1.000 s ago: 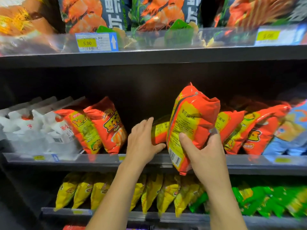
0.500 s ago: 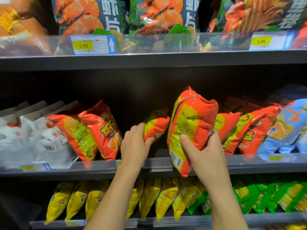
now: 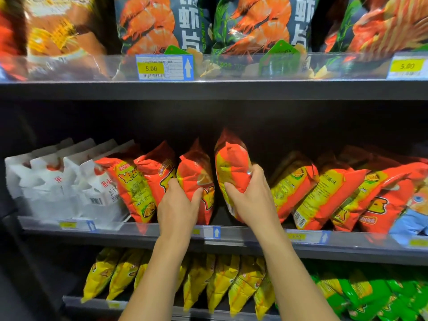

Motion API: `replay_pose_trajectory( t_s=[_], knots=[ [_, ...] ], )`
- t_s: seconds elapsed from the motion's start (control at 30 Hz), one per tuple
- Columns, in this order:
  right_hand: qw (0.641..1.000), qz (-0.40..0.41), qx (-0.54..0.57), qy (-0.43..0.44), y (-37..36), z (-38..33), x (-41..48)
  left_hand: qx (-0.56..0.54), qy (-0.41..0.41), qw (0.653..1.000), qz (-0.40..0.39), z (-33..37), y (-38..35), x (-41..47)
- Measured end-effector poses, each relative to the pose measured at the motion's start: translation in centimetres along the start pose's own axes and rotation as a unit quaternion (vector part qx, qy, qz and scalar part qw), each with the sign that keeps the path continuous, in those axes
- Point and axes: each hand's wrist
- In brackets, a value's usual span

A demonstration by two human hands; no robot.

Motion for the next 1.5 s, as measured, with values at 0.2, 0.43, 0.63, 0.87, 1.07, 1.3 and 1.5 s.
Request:
replay_pose_trajectory(
  t_s=[0.2,0.43,0.63,0.87,1.07,1.3,1.5],
  knots=[
    [0.992,-0.079,-0.101,-0.002,-2.7,0.1,0.6,-0.009,-0.008,1.0,0.014,-0.6,0.7,0.0],
    [0.991,-0.091,-0.098,0.007,-3.0,0.6,0.5,-0.048,-0.03,0.998,0.036,-0.6,0.7,-0.8],
    [0.991,-0.079,-0.107,0.026,-1.4,0.9,-0.1,-0.054,-0.064,0.991,0.106,0.5,1.3,-1.8],
    [0.992,-0.033,-0.118,0.032,2.6,1.1,-1.6,-0.178,-0.204,0.961,0.062,4.6,1.0,-4.6],
    [0.988,0.052,-0.142,0.032,8.3,2.5,-2.6,-0.242,-0.21,0.944,-0.079,7.3,-2.8,-6.4],
    [0.973,0.128,-0.19,0.009,13.1,4.9,-2.7,-0.168,-0.198,0.947,-0.191,10.4,-8.2,-7.8],
    [0.941,0.188,-0.28,0.029,15.2,7.5,-1.1,-0.081,-0.165,0.967,-0.18,11.4,-11.3,-8.0]
  ],
)
Point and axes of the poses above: each hand's wrist, its own x-axis towards the middle knuckle, its own y-axis out of the back of the hand, z = x × y, and after that the axes turned 6 degrees about -x, right-handed
